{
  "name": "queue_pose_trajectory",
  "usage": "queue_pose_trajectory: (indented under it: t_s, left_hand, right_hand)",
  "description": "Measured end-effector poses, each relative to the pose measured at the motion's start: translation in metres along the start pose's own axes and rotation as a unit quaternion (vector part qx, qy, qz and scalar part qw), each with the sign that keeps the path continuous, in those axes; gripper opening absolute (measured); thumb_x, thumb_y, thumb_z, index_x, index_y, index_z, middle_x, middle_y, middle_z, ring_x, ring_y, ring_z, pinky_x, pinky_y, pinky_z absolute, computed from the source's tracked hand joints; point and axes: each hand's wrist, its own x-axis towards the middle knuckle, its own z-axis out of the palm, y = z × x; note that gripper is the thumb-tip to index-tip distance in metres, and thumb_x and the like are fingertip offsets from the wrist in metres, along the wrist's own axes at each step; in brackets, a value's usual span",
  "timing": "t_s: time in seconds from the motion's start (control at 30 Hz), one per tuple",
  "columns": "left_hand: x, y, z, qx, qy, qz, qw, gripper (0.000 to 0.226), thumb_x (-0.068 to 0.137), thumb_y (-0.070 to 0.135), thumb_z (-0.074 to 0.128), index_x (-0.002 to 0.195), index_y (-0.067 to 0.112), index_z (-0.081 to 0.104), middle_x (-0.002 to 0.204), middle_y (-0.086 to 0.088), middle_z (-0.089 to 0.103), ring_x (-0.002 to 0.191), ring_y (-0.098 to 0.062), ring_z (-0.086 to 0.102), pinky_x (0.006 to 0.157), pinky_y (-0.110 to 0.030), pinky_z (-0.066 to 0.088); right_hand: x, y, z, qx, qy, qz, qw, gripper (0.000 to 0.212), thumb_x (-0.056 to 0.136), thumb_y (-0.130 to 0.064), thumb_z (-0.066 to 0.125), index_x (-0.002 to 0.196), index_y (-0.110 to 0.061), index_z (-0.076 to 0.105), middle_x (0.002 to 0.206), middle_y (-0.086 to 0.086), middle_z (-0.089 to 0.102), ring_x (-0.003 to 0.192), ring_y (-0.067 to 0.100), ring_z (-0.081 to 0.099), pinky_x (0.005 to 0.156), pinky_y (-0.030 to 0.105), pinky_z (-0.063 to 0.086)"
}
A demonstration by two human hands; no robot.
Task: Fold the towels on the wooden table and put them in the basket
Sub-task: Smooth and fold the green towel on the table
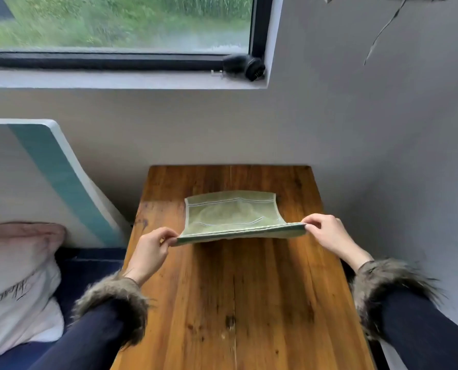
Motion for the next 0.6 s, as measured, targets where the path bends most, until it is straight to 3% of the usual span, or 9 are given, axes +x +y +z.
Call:
queue_pose_trajectory:
  t_s: [0.17,0.37,0.5,0.6]
  left_hand:
    - [-0.059,-0.033,0.046,0.019,-0.136,-0.077,0.988,0.016,0.085,0.009,0.063,0.080,0.024,0.063,0.081,0.003,0.066,0.080,-0.015,0.061,0.072,-0.022,0.040]
    - [-0.091,-0.049,0.061,0.052,-0.289,-0.124,0.948,0.010,0.088,0.017,0.061,0.083,0.024,0.064,0.087,0.006,0.066,0.084,-0.008,0.059,0.075,-0.018,0.041]
    - [-0.076,-0.050,0.056,0.059,-0.326,-0.136,0.934,0.008,0.089,0.019,0.060,0.084,0.025,0.064,0.088,0.006,0.066,0.084,-0.008,0.059,0.075,-0.020,0.042]
    - [-0.054,-0.047,0.052,0.093,-0.402,-0.134,0.901,0.008,0.088,0.020,0.060,0.083,0.022,0.065,0.086,0.004,0.066,0.080,-0.011,0.059,0.074,-0.022,0.045]
  right_hand:
    - [-0.045,0.048,0.048,-0.033,-0.144,0.082,0.986,0.016,0.091,-0.013,0.055,0.098,-0.013,0.070,0.105,0.004,0.068,0.095,0.015,0.057,0.087,0.025,0.041]
    - [-0.077,0.079,0.077,-0.086,-0.309,0.156,0.934,0.011,0.090,-0.013,0.057,0.091,-0.019,0.065,0.095,-0.001,0.063,0.087,0.012,0.055,0.075,0.021,0.040]
    - [-0.065,0.077,0.078,-0.070,-0.336,0.183,0.921,0.014,0.089,-0.010,0.054,0.083,-0.019,0.062,0.088,0.002,0.062,0.074,0.013,0.055,0.065,0.022,0.046]
    - [-0.048,0.069,0.075,-0.070,-0.376,0.187,0.905,0.016,0.087,-0.005,0.051,0.080,-0.017,0.059,0.084,0.002,0.059,0.076,0.014,0.055,0.062,0.021,0.048]
